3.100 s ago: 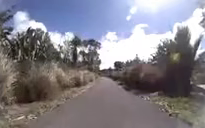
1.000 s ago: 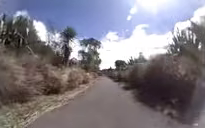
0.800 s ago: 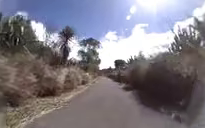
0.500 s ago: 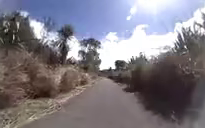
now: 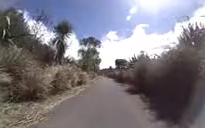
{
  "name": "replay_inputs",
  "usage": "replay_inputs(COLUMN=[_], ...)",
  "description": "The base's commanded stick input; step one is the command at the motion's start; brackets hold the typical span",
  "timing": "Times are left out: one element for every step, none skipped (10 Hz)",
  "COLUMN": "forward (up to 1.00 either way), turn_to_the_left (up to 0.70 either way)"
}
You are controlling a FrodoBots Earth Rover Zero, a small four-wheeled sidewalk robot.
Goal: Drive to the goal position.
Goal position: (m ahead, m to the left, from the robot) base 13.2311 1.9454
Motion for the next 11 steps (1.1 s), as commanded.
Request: replay_inputs(forward=[1.0,1.0,1.0,1.0,1.0,1.0,1.0,1.0,1.0,1.0,1.0], turn_to_the_left=[0.0,0.0,0.0,0.0,0.0,0.0,0.0,0.0,0.0,0.0,0.0])
